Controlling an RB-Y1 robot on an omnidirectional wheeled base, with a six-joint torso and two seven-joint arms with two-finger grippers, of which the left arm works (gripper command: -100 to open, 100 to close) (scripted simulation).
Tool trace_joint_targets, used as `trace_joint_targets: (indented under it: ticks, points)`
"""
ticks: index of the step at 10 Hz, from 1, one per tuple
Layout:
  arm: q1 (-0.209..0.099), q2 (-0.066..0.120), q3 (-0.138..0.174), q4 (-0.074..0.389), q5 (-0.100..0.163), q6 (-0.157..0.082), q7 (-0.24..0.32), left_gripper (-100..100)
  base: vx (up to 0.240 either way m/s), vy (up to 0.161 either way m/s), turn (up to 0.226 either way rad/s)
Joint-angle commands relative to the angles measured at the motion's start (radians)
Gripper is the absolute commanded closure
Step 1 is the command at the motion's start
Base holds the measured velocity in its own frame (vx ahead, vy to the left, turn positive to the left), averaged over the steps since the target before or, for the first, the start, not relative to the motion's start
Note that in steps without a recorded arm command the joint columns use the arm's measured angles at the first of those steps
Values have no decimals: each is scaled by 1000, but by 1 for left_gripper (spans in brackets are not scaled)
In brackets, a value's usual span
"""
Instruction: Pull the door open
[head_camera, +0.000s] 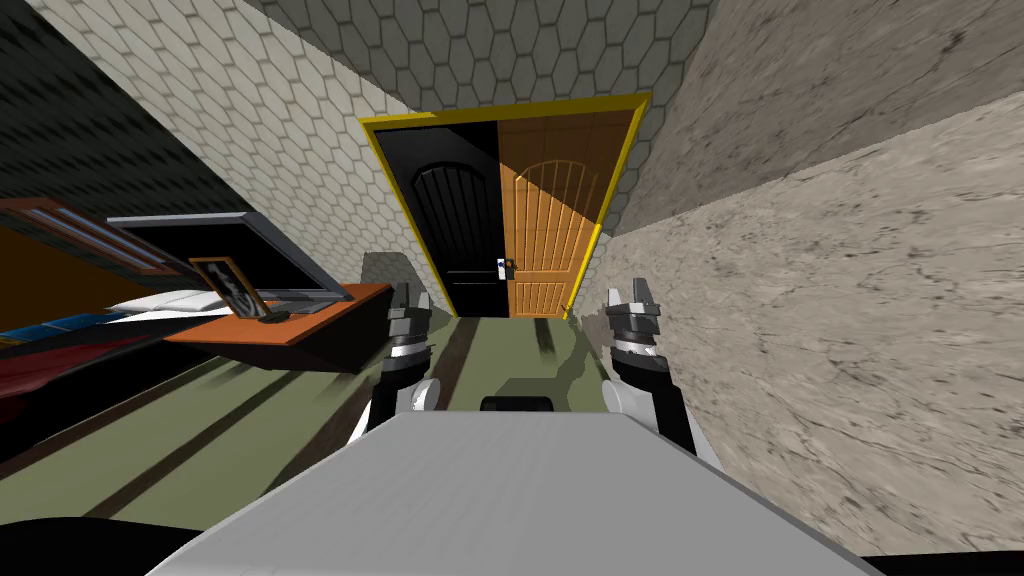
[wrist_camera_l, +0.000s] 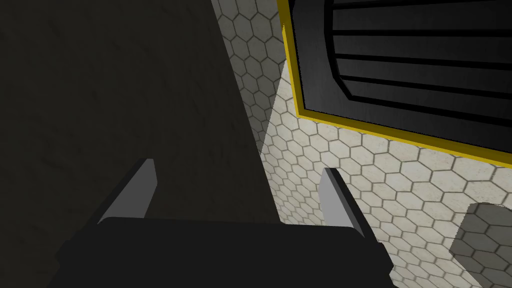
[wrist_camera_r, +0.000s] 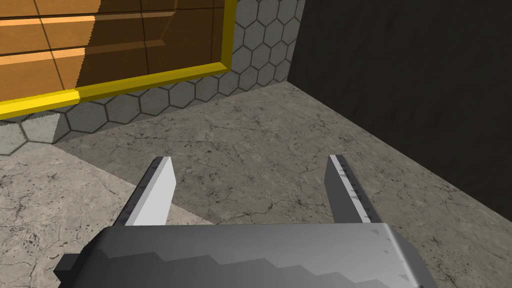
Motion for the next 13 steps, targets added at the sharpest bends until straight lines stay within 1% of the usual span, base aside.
trace_joint_targets:
  ticks: [1, 2, 4, 6, 9, 10, 13]
  points:
    - [-17, 9, 2, 30, 3, 4, 5, -100, 61, -11, -14]
    - [-22, 11, 2, 41, 4, 6, 7, -100, 105, -4, -13]
    - [-42, 20, 4, 76, 7, 11, 13, -100, 134, -11, -14]
    - [-76, 34, 8, 139, 12, 20, 24, -100, 135, -10, -21]
    - [-107, 45, 11, 196, 17, 28, 33, -100, 119, -18, -14]
    - [-131, 53, 13, 239, 21, 35, 40, -100, 134, -19, -28]
    - [-168, 64, 17, 307, 26, 44, 52, -100, 119, -9, -17]
